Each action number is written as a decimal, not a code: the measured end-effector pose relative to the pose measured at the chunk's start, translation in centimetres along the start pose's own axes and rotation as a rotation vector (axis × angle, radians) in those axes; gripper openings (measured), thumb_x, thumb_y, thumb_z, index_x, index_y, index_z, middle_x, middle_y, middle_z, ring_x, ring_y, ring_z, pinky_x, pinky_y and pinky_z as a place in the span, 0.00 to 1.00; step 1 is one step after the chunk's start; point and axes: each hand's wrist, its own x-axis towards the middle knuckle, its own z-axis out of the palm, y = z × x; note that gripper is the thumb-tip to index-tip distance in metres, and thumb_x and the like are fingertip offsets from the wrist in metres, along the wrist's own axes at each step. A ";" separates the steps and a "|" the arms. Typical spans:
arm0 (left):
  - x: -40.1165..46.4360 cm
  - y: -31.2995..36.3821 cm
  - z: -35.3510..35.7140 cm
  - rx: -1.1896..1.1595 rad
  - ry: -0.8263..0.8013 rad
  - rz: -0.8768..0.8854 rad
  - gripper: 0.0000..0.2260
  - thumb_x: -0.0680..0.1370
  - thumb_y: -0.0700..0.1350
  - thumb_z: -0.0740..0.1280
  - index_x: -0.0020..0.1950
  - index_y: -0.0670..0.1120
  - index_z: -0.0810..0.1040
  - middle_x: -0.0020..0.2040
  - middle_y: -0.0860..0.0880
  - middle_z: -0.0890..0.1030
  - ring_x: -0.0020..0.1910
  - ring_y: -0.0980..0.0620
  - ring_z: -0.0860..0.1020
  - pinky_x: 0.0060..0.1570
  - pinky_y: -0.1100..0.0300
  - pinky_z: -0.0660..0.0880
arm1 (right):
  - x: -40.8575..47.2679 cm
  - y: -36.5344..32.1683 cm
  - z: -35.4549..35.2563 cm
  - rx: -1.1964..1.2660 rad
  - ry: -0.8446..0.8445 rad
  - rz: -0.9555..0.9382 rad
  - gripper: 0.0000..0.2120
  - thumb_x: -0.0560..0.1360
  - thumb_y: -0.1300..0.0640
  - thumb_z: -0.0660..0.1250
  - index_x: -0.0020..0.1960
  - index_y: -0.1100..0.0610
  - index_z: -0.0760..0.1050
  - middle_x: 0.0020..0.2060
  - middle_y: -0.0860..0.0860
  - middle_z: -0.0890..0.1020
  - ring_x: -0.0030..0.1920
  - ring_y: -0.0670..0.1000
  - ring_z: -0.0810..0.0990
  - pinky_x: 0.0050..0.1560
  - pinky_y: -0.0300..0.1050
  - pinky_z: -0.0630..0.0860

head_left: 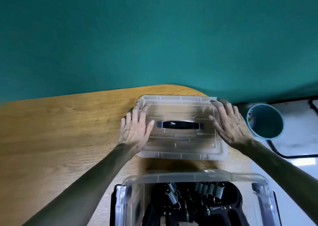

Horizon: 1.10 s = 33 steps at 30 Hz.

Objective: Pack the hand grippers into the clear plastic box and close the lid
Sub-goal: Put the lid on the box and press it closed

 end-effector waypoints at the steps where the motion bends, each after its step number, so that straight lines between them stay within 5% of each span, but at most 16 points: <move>1: 0.2 -0.2 0.6 -0.007 -0.007 -0.015 0.30 0.84 0.60 0.46 0.82 0.49 0.41 0.82 0.43 0.50 0.64 0.44 0.69 0.63 0.46 0.67 | 0.1 0.3 0.6 0.011 -0.006 0.010 0.26 0.83 0.42 0.50 0.77 0.52 0.59 0.73 0.57 0.64 0.58 0.62 0.71 0.58 0.64 0.73; 6: 0.5 0.5 2.3 -0.066 -0.044 -0.072 0.32 0.84 0.60 0.48 0.83 0.50 0.40 0.83 0.46 0.45 0.69 0.42 0.67 0.67 0.43 0.66 | 0.3 1.2 2.9 0.097 -0.063 0.116 0.28 0.83 0.43 0.53 0.79 0.50 0.51 0.79 0.55 0.54 0.69 0.65 0.66 0.69 0.65 0.67; 9: 0.4 1.1 3.1 -0.092 -0.029 -0.069 0.32 0.84 0.60 0.48 0.83 0.49 0.41 0.84 0.47 0.42 0.69 0.41 0.68 0.68 0.42 0.66 | 0.1 1.4 4.0 0.023 -0.118 0.102 0.33 0.82 0.35 0.46 0.81 0.49 0.42 0.82 0.54 0.43 0.80 0.61 0.53 0.77 0.60 0.57; 13: 0.4 1.9 4.2 -0.106 0.043 -0.057 0.31 0.84 0.61 0.49 0.83 0.48 0.49 0.84 0.48 0.47 0.61 0.39 0.72 0.60 0.42 0.73 | 0.0 0.0 4.1 -0.007 -0.146 0.060 0.35 0.81 0.36 0.44 0.82 0.51 0.40 0.81 0.55 0.38 0.81 0.55 0.39 0.79 0.61 0.45; 19: 0.8 2.9 4.3 -0.102 0.083 -0.050 0.32 0.81 0.64 0.52 0.82 0.50 0.56 0.83 0.49 0.52 0.57 0.41 0.68 0.53 0.47 0.71 | 0.3 -0.2 3.5 0.106 -0.062 0.055 0.35 0.80 0.36 0.50 0.82 0.49 0.49 0.81 0.54 0.43 0.80 0.51 0.43 0.78 0.64 0.49; 24: 0.9 3.2 3.5 -0.211 0.113 -0.046 0.32 0.80 0.63 0.56 0.82 0.51 0.55 0.83 0.53 0.53 0.57 0.45 0.60 0.50 0.50 0.72 | 0.5 0.1 4.1 0.146 0.014 0.021 0.33 0.79 0.35 0.51 0.80 0.47 0.56 0.82 0.54 0.49 0.79 0.57 0.53 0.75 0.67 0.54; 27: 0.7 3.2 3.3 -0.207 0.106 -0.034 0.34 0.80 0.64 0.57 0.82 0.54 0.53 0.83 0.56 0.52 0.57 0.46 0.60 0.48 0.48 0.76 | 0.4 0.2 3.8 0.163 0.060 0.027 0.32 0.79 0.34 0.52 0.79 0.45 0.59 0.82 0.53 0.51 0.74 0.63 0.63 0.72 0.61 0.56; 30: 0.8 3.2 3.1 -0.195 0.099 -0.044 0.32 0.80 0.64 0.56 0.82 0.55 0.56 0.83 0.58 0.50 0.60 0.42 0.60 0.55 0.45 0.74 | 0.3 0.1 3.3 0.161 0.103 0.013 0.30 0.79 0.37 0.53 0.79 0.45 0.61 0.81 0.52 0.52 0.71 0.56 0.62 0.69 0.60 0.58; 33: 1.5 3.6 2.1 -0.180 0.147 -0.044 0.30 0.80 0.64 0.57 0.80 0.56 0.61 0.83 0.59 0.50 0.62 0.40 0.60 0.62 0.46 0.68 | 0.6 -0.3 2.5 0.166 0.170 0.030 0.27 0.80 0.39 0.54 0.77 0.44 0.64 0.81 0.50 0.52 0.73 0.57 0.64 0.72 0.46 0.47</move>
